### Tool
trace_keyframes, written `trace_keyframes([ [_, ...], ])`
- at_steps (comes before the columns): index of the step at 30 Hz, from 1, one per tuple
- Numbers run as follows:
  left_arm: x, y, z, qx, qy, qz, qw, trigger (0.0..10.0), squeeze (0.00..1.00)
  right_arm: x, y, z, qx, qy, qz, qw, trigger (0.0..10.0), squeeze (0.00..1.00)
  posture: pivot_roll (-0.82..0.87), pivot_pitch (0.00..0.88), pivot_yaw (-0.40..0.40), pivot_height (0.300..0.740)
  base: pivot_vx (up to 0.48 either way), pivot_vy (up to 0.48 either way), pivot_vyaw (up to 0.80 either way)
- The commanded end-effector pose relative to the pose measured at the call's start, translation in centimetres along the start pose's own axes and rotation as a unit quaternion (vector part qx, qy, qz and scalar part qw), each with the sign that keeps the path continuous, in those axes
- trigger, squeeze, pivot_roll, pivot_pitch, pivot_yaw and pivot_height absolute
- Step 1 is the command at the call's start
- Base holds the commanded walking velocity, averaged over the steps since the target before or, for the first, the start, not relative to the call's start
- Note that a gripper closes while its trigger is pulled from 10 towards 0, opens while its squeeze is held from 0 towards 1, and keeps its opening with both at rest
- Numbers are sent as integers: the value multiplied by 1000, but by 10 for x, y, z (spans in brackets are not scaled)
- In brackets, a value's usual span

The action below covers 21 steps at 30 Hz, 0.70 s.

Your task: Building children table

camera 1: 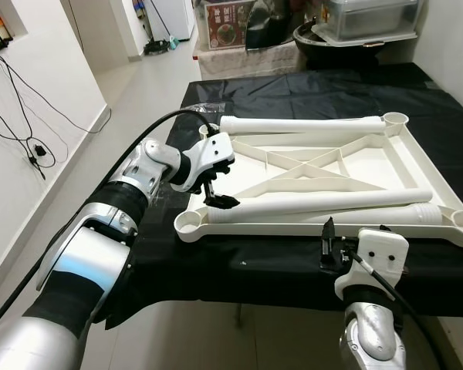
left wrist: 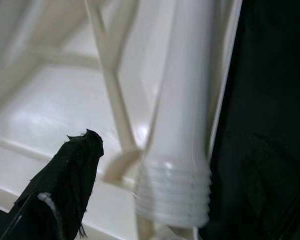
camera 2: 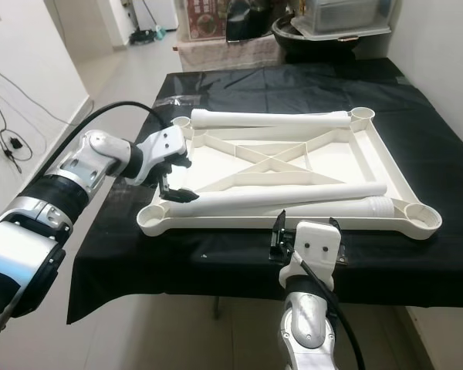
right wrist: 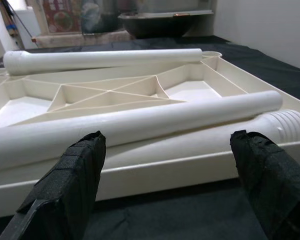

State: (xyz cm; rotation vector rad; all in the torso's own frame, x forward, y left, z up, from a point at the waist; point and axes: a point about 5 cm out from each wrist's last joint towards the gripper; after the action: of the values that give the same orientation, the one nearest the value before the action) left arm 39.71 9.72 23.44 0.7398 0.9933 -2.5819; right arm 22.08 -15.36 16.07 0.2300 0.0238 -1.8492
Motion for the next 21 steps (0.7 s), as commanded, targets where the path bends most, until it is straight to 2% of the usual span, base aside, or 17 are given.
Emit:
trace_keyframes([
  [1, 5, 0, -9, -18, -7, -18, 1000, 10000, 0, -14, -8, 0, -16, 44, -3, 999, 10000, 0, 99, 141, 112, 740, 0, 0, 0],
  [9, 13, 3, -21, -42, -6, -38, 998, 10000, 0, -15, -11, 5, -20, 52, -1, 998, 10000, 0, 91, 167, 106, 740, 0, 0, 0],
  [17, 15, 7, -24, -47, -14, -14, 999, 10000, 0, -16, -14, 9, -20, 53, 5, 998, 10000, 0, 79, 173, 108, 740, 0, 0, 0],
  [21, 15, 8, -23, -46, -12, -19, 999, 10000, 0, -17, -15, 7, -26, 51, 8, 998, 10000, 0, 81, 173, 105, 740, 0, 0, 0],
])
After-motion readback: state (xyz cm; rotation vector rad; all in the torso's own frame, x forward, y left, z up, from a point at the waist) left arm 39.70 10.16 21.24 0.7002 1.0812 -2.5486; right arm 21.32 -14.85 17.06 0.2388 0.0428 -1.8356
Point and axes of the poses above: a point about 5 cm out from each wrist's last joint towards the gripper, its own y axis pointing out of the wrist towards the gripper, its own z axis along the axis of the wrist's last joint, x = y × z, and after that the axes turned 12 degrees about y, right-handed
